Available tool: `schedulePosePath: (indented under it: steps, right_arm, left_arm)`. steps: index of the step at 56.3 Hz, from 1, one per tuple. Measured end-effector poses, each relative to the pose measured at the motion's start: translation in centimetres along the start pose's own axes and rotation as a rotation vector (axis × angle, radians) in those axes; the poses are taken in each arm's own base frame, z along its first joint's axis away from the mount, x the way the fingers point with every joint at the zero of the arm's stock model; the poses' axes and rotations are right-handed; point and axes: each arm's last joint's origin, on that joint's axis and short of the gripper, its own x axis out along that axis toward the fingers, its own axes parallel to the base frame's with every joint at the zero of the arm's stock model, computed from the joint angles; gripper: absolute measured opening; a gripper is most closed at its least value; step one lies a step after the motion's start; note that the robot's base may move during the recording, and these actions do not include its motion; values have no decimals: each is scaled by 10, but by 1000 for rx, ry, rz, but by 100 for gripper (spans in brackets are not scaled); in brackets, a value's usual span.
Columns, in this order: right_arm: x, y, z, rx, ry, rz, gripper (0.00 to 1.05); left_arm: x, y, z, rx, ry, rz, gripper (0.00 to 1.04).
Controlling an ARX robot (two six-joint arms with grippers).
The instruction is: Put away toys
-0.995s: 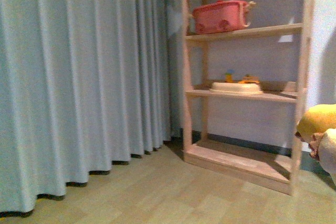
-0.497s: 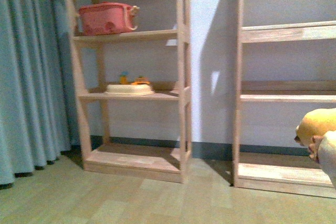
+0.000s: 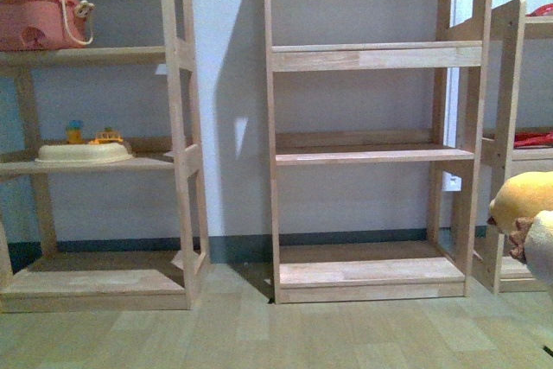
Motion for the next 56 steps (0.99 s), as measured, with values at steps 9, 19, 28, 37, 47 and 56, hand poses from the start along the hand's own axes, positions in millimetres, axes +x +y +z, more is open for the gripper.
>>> schedulePosePath:
  steps: [9, 19, 28, 37, 47, 56]
  right_arm:
    - [0, 0, 0, 0, 0, -1, 7]
    - [0, 0, 0, 0, 0, -2, 7]
    - [0, 0, 0, 0, 0, -2, 7]
    - [0, 0, 0, 0, 0, -2, 7]
    - [0, 0, 0, 0, 0, -2, 7]
    - [0, 0, 0, 0, 0, -2, 7]
  left_arm:
    - [0, 0, 0, 0, 0, 0, 98]
    - [0, 0, 0, 0, 0, 0, 98]
    - [0, 0, 0, 0, 0, 0, 98]
    - [0, 0, 0, 0, 0, 0, 98]
    - [0, 0, 0, 0, 0, 0, 98]
    - [0, 0, 0, 0, 0, 0, 98]
